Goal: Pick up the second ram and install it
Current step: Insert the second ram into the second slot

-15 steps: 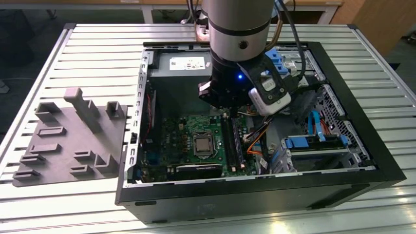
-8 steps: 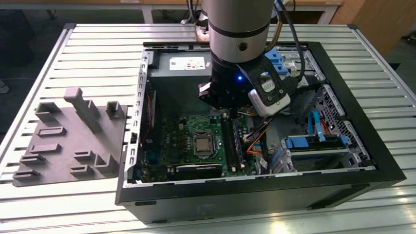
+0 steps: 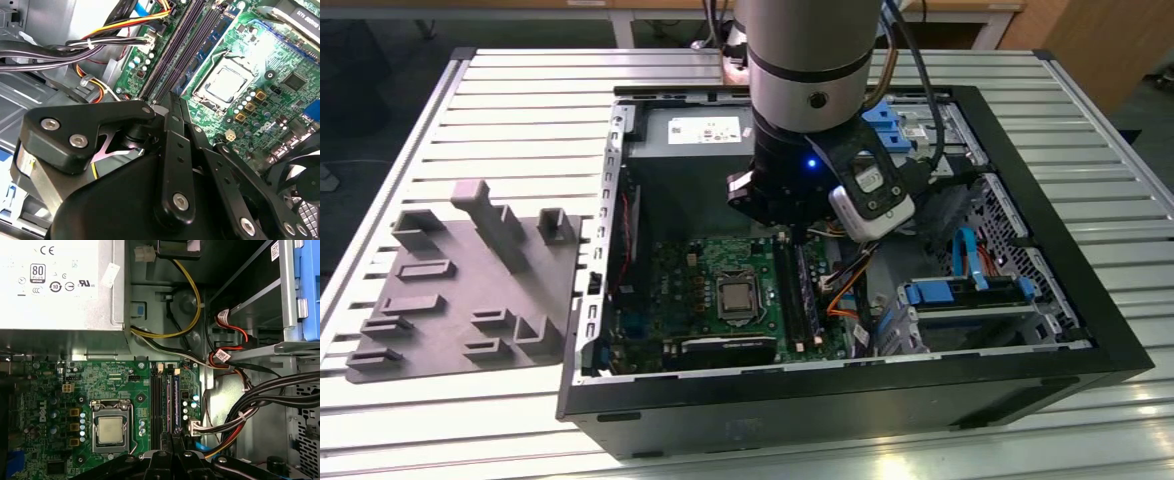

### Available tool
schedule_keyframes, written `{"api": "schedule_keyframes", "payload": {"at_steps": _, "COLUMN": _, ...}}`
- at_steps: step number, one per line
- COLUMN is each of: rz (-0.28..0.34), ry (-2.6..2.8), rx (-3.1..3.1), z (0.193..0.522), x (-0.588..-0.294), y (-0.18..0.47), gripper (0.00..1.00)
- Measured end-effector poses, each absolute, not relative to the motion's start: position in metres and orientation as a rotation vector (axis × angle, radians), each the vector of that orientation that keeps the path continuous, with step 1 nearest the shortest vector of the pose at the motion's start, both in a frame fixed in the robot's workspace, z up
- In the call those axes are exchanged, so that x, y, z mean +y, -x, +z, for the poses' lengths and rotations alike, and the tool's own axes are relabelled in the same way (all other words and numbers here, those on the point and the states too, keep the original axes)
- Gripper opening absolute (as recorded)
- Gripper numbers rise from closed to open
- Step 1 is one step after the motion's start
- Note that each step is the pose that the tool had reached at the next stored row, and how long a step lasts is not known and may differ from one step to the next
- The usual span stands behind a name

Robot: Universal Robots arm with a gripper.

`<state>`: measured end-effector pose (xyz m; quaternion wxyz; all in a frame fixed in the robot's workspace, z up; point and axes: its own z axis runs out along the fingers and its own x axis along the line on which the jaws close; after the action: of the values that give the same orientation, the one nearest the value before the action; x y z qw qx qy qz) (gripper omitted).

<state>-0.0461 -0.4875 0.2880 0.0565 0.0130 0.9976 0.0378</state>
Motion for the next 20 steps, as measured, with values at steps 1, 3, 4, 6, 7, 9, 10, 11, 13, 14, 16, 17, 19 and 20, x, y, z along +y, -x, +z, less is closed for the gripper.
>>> {"api": "schedule_keyframes", "payload": {"at_steps": 1, "rz": 0.115, "ry": -0.039, "rx": 3.026, "z": 0.2877, "x": -0.4874, "y": 0.0461, "gripper": 0.12}}
{"api": "schedule_keyframes", "payload": {"at_steps": 3, "rz": 0.115, "ry": -0.039, "rx": 3.026, "z": 0.2870, "x": -0.4875, "y": 0.0461, "gripper": 0.12}}
{"api": "schedule_keyframes", "payload": {"at_steps": 4, "rz": 0.115, "ry": -0.039, "rx": 3.026, "z": 0.2866, "x": -0.4875, "y": 0.0462, "gripper": 0.12}}
{"api": "schedule_keyframes", "payload": {"at_steps": 6, "rz": 0.115, "ry": -0.039, "rx": 3.026, "z": 0.2859, "x": -0.4875, "y": 0.0461, "gripper": 0.12}}
{"api": "schedule_keyframes", "payload": {"at_steps": 7, "rz": 0.115, "ry": -0.039, "rx": 3.026, "z": 0.2855, "x": -0.4875, "y": 0.0462, "gripper": 0.12}}
{"api": "schedule_keyframes", "payload": {"at_steps": 9, "rz": 0.115, "ry": -0.039, "rx": 3.026, "z": 0.2848, "x": -0.4875, "y": 0.0462, "gripper": 0.12}}
{"api": "schedule_keyframes", "payload": {"at_steps": 10, "rz": 0.115, "ry": -0.039, "rx": 3.026, "z": 0.2845, "x": -0.4875, "y": 0.0462, "gripper": 0.12}}
{"api": "schedule_keyframes", "payload": {"at_steps": 11, "rz": 0.115, "ry": -0.039, "rx": 3.026, "z": 0.2841, "x": -0.4875, "y": 0.0462, "gripper": 0.12}}
{"api": "schedule_keyframes", "payload": {"at_steps": 13, "rz": 0.115, "ry": -0.040, "rx": 3.026, "z": 0.2835, "x": -0.4875, "y": 0.0462, "gripper": 0.12}}
{"api": "schedule_keyframes", "payload": {"at_steps": 14, "rz": 0.115, "ry": -0.039, "rx": 3.026, "z": 0.2831, "x": -0.4875, "y": 0.0461, "gripper": 0.12}}
{"api": "schedule_keyframes", "payload": {"at_steps": 16, "rz": 0.115, "ry": -0.039, "rx": 3.026, "z": 0.2825, "x": -0.4875, "y": 0.0461, "gripper": 0.12}}
{"api": "schedule_keyframes", "payload": {"at_steps": 17, "rz": 0.115, "ry": -0.039, "rx": 3.026, "z": 0.2822, "x": -0.4875, "y": 0.0461, "gripper": 0.12}}
{"api": "schedule_keyframes", "payload": {"at_steps": 19, "rz": 0.115, "ry": -0.039, "rx": 3.026, "z": 0.2815, "x": -0.4875, "y": 0.0462, "gripper": 0.12}}
{"api": "schedule_keyframes", "payload": {"at_steps": 20, "rz": 0.115, "ry": -0.039, "rx": 3.026, "z": 0.2812, "x": -0.4874, "y": 0.0461, "gripper": 0.12}}
